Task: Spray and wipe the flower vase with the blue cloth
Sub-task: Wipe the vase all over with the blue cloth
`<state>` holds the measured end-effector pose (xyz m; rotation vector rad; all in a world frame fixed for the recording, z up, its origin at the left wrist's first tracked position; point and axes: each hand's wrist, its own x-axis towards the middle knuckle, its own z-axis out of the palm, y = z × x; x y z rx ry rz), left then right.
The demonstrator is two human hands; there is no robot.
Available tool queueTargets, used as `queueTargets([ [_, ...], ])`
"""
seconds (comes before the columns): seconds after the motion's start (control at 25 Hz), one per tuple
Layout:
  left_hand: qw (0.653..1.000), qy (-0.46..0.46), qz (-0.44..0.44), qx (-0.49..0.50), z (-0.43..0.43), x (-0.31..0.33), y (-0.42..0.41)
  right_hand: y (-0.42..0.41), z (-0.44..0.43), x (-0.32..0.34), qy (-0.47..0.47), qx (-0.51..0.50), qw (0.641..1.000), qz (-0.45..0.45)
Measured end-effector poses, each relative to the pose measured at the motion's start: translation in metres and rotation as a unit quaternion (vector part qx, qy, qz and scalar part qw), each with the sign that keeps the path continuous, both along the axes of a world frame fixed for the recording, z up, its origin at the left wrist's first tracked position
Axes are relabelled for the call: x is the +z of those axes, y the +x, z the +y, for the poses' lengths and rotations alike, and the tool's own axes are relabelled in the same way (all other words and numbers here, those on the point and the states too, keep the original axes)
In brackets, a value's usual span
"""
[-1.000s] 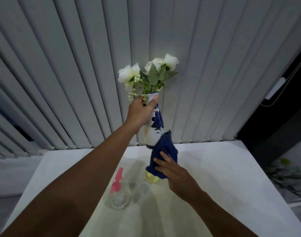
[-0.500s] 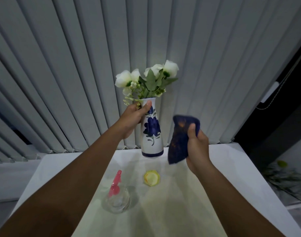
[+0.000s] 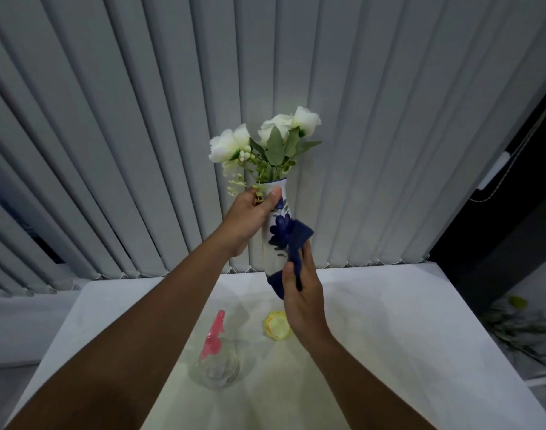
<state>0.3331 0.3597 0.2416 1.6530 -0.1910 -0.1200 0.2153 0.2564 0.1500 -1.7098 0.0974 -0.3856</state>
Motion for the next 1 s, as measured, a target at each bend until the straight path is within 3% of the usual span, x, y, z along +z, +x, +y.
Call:
queueTargets([
  [0.16, 0.999, -0.032, 0.014, 0.003, -0.002, 0.005, -0.001, -0.002, -0.002, -0.016, 0.185, -0.054, 0.978, 0.082],
  [0.32, 0.999, -0.036, 0.018, -0.003, -0.019, 0.006, -0.007, 0.0, 0.01, 0.007, 0.326, -0.143, 0.931, 0.078],
  [0.6, 0.997, 0.066, -0.037, 0.029, -0.035, 0.026, -0.004, -0.019, 0.03, 0.007, 0.202, -0.153, 0.966, 0.046],
  [0.84, 0.995, 0.084, -0.051, -0.002, -0.022, 0.026, 0.002, 0.004, -0.03, 0.047, 0.116, -0.284, 0.951, 0.019],
  [1.0, 0.998, 0.043, -0.018, -0.043, -0.025, 0.02, 0.0, 0.033, -0.044, 0.088, 0.009, -0.183, 0.982, -0.048],
])
